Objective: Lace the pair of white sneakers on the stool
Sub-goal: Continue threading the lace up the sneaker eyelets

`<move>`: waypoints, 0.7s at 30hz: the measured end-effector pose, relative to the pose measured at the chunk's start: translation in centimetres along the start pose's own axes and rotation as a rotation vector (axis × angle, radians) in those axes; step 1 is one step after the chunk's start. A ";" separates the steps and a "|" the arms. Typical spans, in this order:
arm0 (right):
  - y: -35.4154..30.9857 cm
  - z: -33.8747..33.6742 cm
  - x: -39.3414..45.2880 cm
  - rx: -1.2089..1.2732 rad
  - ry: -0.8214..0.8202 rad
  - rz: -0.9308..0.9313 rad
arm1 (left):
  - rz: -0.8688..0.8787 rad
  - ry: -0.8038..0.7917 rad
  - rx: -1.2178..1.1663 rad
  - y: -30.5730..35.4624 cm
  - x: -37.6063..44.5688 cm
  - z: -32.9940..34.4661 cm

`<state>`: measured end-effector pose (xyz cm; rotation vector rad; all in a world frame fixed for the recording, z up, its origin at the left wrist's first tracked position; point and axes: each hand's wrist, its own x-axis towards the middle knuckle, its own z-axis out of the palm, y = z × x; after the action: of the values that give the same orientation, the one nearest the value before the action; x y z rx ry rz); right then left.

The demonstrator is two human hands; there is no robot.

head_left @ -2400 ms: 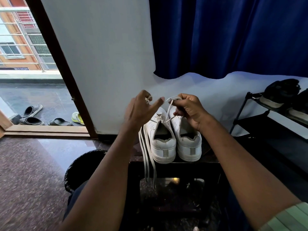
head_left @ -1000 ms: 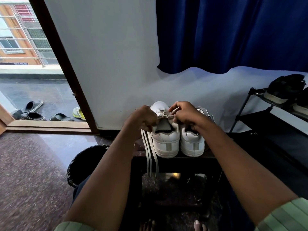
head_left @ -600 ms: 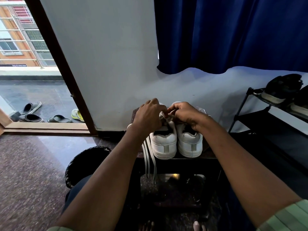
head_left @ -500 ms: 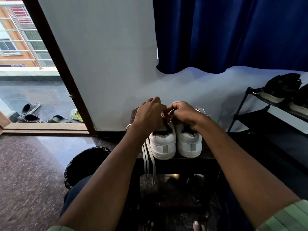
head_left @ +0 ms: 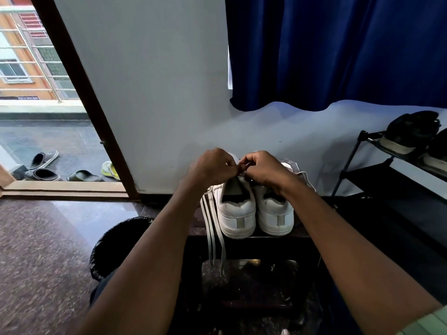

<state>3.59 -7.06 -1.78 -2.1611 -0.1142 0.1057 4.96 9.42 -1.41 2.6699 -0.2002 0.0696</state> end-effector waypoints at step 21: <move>0.3 -0.3 0.2 -0.043 0.024 -0.051 | 0.122 0.010 -0.730 1.3 -2.0 -2.7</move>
<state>3.86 -7.46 -1.82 -2.1998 -0.1596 0.0483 2.77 9.71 1.38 1.9295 -0.3151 0.0376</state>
